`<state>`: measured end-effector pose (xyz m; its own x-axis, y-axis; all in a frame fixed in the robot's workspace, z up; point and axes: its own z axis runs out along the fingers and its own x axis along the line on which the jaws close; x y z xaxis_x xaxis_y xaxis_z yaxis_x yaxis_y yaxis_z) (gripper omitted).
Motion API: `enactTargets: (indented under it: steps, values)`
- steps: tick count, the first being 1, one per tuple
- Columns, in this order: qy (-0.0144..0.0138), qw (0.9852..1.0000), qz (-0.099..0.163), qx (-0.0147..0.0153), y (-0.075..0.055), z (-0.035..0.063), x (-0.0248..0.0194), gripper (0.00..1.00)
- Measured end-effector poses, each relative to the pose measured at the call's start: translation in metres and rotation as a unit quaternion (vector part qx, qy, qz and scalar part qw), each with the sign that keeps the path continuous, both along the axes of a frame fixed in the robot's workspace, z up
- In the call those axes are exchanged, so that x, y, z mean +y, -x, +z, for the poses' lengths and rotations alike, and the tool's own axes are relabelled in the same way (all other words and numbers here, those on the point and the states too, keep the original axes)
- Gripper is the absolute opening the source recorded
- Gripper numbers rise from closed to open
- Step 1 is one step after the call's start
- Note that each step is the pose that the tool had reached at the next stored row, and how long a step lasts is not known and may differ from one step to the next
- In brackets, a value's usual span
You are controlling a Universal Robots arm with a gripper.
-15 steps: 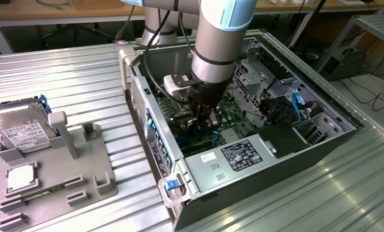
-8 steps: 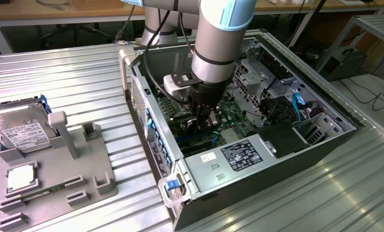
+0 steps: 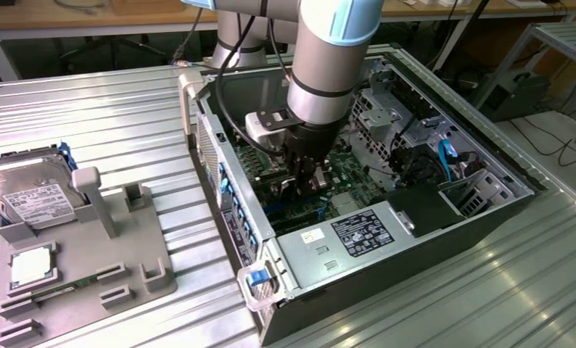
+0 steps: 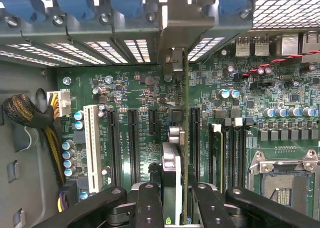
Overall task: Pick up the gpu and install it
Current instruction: 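Insert the gpu into the slot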
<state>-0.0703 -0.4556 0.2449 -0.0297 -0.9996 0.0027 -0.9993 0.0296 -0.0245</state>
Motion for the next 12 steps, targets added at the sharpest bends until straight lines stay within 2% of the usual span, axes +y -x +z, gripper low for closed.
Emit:
enactTargets:
  steps: [1, 2, 12]
  values:
    - [0.0018, 1.0000, 0.000, 0.0000, 0.0000, 0.0000, 0.0000, 0.28]
    - [0.0025, 1.0000, 0.000, 0.0000, -0.0001, 0.0000, 0.0000, 0.28]
    - [0.0025, 1.0000, 0.000, 0.0000, 0.0000, 0.0000, 0.0017, 0.28]
